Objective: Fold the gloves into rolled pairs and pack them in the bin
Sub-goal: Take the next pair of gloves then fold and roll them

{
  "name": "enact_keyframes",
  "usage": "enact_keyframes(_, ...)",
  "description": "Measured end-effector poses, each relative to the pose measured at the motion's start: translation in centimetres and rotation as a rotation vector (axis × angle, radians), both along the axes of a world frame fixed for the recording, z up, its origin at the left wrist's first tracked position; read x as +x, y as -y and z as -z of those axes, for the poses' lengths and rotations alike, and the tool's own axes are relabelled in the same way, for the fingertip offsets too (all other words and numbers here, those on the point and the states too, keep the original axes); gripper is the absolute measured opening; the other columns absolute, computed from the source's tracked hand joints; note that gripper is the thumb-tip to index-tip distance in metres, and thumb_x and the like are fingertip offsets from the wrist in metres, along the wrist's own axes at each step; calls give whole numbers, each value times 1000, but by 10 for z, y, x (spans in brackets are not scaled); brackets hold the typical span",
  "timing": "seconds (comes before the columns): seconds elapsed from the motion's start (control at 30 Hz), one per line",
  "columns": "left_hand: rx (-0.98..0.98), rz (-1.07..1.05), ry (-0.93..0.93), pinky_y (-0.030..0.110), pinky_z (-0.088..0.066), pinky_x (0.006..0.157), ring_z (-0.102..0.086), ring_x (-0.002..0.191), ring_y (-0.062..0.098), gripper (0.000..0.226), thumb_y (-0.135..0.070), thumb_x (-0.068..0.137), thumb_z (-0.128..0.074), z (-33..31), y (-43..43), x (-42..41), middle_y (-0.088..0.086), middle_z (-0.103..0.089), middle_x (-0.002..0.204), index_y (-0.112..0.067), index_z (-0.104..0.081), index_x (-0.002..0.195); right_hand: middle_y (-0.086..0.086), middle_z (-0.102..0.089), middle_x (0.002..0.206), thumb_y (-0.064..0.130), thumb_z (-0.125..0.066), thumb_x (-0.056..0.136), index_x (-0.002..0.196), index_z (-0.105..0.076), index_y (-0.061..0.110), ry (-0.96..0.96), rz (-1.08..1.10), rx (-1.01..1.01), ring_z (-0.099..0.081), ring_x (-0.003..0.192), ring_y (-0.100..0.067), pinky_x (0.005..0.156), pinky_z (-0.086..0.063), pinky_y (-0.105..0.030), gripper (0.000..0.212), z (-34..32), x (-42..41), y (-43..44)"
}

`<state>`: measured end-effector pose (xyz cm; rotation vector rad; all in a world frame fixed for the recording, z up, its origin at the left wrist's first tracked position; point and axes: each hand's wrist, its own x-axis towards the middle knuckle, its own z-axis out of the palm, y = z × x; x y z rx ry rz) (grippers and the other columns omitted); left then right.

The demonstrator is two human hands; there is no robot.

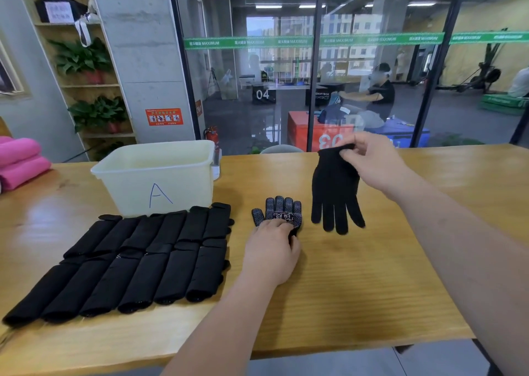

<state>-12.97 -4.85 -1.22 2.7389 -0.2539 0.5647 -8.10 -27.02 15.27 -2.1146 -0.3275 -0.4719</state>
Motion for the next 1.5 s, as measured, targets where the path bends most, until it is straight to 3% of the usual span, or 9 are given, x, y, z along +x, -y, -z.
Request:
enact_keyframes(0.13, 12, -33, 62, 36, -45, 98, -57, 112, 20, 37, -40, 101, -46, 0, 0, -2, -9, -69, 118, -27, -76, 118, 9, -77, 95, 7, -63, 98, 97, -74, 29, 124, 0, 0, -71, 85, -8, 73, -53, -18, 25, 10, -4, 2)
enact_keyframes(0.23, 23, -34, 79, 36, -43, 103, -54, 114, 19, 35, -40, 101, -48, -2, -1, -2, -8, -65, 121, -28, -74, 121, 13, -77, 95, 5, -68, 90, 89, -74, 34, 58, -43, -243, -70, 88, -11, 81, -50, -16, 30, 60, -9, 5)
enact_keyframes(0.37, -32, 17, 18, 36, -47, 104, -53, 123, 15, 37, -39, 100, -50, -3, -1, 0, -12, -62, 132, -30, -71, 129, 16, -70, 95, 29, -59, 86, 82, -68, 37, -101, -184, -518, -66, 94, -8, 88, -49, -29, 13, 121, -30, 5)
enact_keyframes(0.5, -11, 20, 75, 38, -47, 97, -57, 111, 17, 32, -43, 97, -51, 0, -2, 0, -12, -67, 113, -33, -78, 111, 14, -60, 89, 49, -37, 100, 82, -65, 32, 8, -131, -483, -57, 89, -4, 84, -51, -41, 38, 135, -40, 5)
enact_keyframes(0.57, -29, 19, 133, 37, -44, 102, -56, 115, 16, 34, -44, 98, -50, 0, -3, 0, -13, -66, 116, -34, -77, 115, 15, -59, 98, 57, -35, 101, 93, -64, 32, 32, -34, -505, -56, 93, -7, 82, -53, -44, 39, 139, -37, 3)
enact_keyframes(0.63, -27, 62, 49, 40, -35, 119, -46, 140, 16, 44, -46, 103, -45, -1, -2, 0, -11, -57, 146, -34, -65, 140, 16, -56, 135, 61, -40, 100, 127, -61, 39, -50, -24, -603, -55, 123, -13, 100, -52, -45, 41, 143, -31, -4)
enact_keyframes(0.73, 95, 118, -211, 43, -8, 132, -7, 163, 16, 63, -55, 109, -29, -1, -2, 4, -8, -17, 175, -31, -27, 167, 7, -15, 175, 57, -35, 109, 165, -25, 40, -270, -107, -846, -13, 161, -21, 130, -20, -45, 59, 145, -22, -11)
enact_keyframes(0.97, 258, 85, -328, 50, 4, 132, 15, 162, 21, 70, -62, 108, -16, 2, 1, 14, -4, 9, 177, -31, -4, 170, -5, -5, 177, 55, -26, 111, 168, -20, 23, -309, 26, -816, -1, 163, -27, 131, -12, -48, 65, 130, 3, -33)
enact_keyframes(1.5, 296, 54, -435, 57, 9, 129, 20, 161, 30, 70, -66, 106, -15, -7, 3, 14, -1, 15, 176, -40, 4, 168, 0, 14, 176, 76, -7, 101, 167, 3, 40, -429, 76, -921, 14, 162, -29, 130, 3, -54, 77, 149, 18, -31)
